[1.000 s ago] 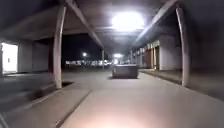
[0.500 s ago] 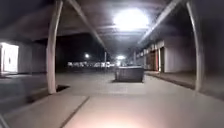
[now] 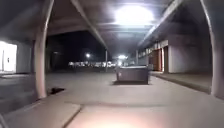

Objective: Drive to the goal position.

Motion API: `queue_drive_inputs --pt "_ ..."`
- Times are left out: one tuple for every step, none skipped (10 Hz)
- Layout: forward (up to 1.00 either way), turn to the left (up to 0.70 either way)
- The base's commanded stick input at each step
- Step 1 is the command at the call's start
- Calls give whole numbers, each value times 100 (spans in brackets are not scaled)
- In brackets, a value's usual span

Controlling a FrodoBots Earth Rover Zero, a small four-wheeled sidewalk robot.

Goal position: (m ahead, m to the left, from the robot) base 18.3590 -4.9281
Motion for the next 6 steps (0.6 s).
queue_drive_inputs --pt "100 25" --pt "100 25" --pt "100 11" --pt "100 4" --pt "100 3" --pt "100 2"
